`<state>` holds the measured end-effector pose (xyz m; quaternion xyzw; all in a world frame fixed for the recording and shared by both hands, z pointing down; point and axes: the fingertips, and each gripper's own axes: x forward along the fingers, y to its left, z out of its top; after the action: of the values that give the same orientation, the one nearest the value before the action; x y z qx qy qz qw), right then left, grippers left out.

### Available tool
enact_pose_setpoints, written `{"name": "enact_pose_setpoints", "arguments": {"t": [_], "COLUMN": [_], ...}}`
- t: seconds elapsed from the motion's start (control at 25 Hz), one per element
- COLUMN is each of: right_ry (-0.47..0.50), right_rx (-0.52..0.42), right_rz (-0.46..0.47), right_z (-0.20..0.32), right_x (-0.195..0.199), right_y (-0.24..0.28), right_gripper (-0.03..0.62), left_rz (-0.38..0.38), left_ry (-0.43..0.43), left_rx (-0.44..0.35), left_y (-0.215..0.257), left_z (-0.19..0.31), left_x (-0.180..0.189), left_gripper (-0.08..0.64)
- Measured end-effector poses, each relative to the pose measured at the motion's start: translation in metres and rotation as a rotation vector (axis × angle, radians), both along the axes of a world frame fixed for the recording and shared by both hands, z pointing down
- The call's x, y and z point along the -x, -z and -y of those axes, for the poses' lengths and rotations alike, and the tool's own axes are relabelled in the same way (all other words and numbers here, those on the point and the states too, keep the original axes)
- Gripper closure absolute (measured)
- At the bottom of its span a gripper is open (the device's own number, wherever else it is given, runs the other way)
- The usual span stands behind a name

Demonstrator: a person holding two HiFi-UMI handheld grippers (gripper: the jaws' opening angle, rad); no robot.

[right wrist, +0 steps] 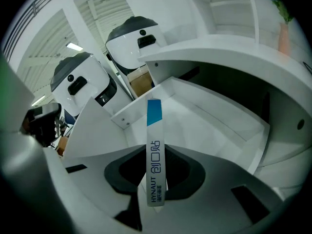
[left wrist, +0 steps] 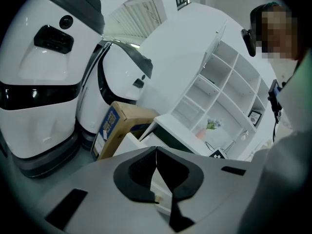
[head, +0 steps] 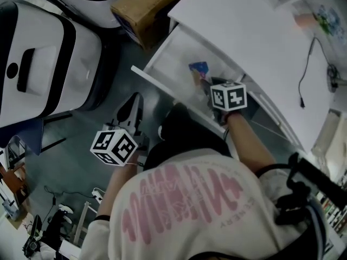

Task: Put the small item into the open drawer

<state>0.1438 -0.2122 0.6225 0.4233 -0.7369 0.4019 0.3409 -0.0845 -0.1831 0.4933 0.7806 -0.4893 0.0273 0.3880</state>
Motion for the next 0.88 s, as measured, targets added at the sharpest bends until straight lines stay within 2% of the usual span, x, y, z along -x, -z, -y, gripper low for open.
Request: {"name": "enact_pose_setpoints", "arguments": {"t": [0.32,0.6,0.88], "right_ry": [0.045,0.034,0.028], "right_rx": [0.077,0.142,0.167], "right_rz": [-0.034,-0.038,-0.043], "right_z": [-0.006,-0.001,0.007], "right_x": [0.007,0.008,0.006], "right_y": [-0.026,-0.043,-0.052], "right_gripper": [0.502,0.502,0.5], "left_rz": [0.002,0.007,0.014], "left_ry": [-0.003,0.013,0.018], "left_rx": [0.042,0.061,0.066], "left_y": [-0.011,-0.016,-0.016], "left_z": [-0.006,0.001,0.012], "left_x": [0.001,0.008,0.014], "left_gripper": [0.53,0.529,0.529]}}
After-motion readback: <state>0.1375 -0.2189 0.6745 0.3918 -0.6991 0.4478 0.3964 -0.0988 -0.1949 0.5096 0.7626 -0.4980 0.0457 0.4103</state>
